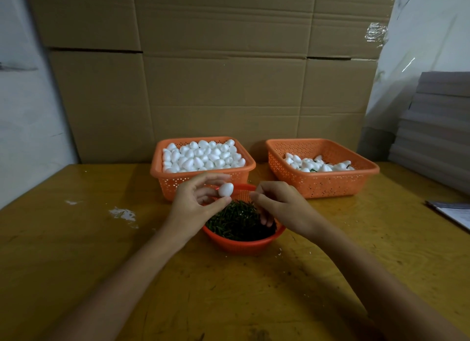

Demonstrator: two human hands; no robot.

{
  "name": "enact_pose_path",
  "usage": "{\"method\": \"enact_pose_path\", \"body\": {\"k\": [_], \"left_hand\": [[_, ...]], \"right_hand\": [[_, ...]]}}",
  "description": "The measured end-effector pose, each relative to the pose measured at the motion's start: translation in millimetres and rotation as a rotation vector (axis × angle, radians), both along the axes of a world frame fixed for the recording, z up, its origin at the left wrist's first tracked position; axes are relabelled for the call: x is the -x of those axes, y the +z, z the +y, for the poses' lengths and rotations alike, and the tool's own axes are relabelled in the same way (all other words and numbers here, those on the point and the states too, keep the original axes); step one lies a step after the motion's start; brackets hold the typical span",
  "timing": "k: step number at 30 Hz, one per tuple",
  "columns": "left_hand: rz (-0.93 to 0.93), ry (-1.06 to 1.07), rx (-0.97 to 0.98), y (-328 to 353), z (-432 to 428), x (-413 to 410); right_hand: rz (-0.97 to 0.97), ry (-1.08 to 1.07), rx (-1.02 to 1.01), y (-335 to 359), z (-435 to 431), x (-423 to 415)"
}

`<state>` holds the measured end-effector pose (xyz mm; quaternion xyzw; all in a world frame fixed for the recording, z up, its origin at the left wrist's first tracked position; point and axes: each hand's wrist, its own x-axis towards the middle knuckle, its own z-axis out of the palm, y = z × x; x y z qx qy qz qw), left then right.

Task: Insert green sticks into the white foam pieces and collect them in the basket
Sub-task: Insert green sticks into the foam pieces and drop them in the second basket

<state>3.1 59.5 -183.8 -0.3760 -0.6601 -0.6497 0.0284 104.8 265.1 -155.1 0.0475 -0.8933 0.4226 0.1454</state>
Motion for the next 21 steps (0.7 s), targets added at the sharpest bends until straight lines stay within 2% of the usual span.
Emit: {"method": "enact_pose_path", "body": {"k": [13, 21], "left_hand": [[-0.087, -0.015, -0.037, 1.7, 2.2, -2.7], [-0.04, -0.051, -0.057, 1.3, 2.6, -2.2]], "right_hand": [[-0.008, 0.022, 0.081, -0.5, 3.8, 1.7], [0.002, 0.083, 0.087, -2.4, 4.5, 3.1]]}}
